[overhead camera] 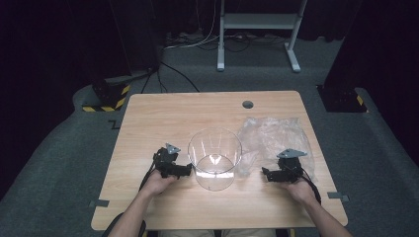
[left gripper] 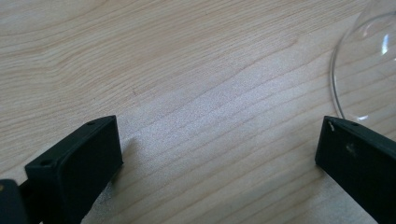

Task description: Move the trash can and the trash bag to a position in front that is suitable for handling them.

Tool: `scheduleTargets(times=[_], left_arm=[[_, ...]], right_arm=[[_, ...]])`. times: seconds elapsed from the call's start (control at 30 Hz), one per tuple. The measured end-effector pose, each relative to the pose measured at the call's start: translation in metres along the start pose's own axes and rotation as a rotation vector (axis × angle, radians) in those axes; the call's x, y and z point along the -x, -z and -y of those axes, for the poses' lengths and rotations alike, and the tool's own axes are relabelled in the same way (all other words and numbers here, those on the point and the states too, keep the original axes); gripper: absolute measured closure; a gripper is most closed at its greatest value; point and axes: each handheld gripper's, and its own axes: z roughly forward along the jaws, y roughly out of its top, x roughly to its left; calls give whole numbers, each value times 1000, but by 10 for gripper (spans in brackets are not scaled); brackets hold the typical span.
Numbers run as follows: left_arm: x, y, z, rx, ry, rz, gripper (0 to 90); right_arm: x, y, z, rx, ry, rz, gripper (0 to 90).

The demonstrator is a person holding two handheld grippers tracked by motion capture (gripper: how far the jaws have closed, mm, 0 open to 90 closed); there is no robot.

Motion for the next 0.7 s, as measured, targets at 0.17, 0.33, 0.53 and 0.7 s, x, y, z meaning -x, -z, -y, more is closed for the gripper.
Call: scheduleTargets(times=[0.17,0.33,0.53,0.7], left_arm=[[-1,0,0,-1,-15,11,2],[-4,0,1,8,-32,26,1],[-4,-1,1,14,-29,24,1],[-4,0,3,28,-29,21,1]], right_arm=[[-1,0,-2,-21,-7,5,121],[0,1,-4,-40,-6,-1,125],[-1,1,-5,-44,-8,0,130],[-1,0,-3,-28,-6,3,124]])
